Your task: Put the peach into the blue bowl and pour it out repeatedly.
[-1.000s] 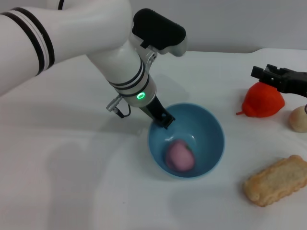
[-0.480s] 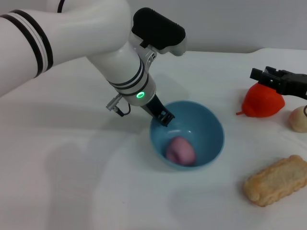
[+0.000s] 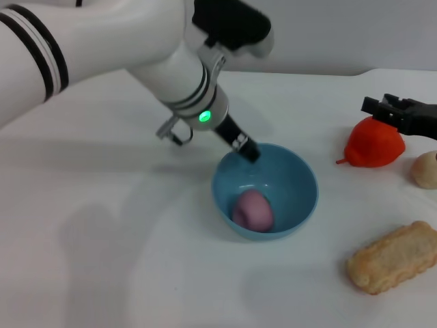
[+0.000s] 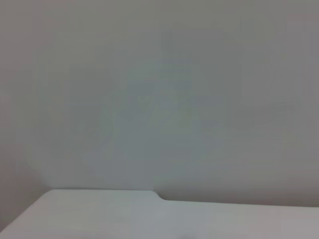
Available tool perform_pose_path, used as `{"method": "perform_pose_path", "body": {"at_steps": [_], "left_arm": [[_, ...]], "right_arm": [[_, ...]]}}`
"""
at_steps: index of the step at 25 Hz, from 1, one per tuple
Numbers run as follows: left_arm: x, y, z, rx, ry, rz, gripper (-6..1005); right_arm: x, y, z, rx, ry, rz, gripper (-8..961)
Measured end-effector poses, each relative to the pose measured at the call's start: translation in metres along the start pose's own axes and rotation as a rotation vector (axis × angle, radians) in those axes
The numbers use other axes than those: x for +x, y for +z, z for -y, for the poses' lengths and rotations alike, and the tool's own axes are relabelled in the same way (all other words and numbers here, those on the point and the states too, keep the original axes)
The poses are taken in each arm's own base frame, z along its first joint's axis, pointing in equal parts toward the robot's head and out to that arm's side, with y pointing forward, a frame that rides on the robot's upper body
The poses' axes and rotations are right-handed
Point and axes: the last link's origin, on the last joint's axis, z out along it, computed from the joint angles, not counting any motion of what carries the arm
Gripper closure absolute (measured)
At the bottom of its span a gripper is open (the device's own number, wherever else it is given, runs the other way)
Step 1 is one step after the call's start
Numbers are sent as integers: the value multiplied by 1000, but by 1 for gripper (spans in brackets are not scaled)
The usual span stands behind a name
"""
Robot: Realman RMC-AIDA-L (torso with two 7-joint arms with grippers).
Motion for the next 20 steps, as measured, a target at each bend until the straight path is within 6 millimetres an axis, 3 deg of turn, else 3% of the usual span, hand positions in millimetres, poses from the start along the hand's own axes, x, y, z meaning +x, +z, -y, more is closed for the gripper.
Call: {"method": "perform_pose_path", "body": {"at_steps": [5,9,16,20], "left_arm": [[27,-21,21,80,-1,-159,484],[37,-24,39,150,-21,-348,383],[3,-19,68,289,-141,-639,384],[-17,-17,68,330,-166,-738,383]], "right_arm": [[-4,-4,14,89,-71,20,377],[-9,-12,31,189,-155,46,379],[-5,-28,46,314,-271,215,378],[4,-37,48,385,-302,365,377]]}}
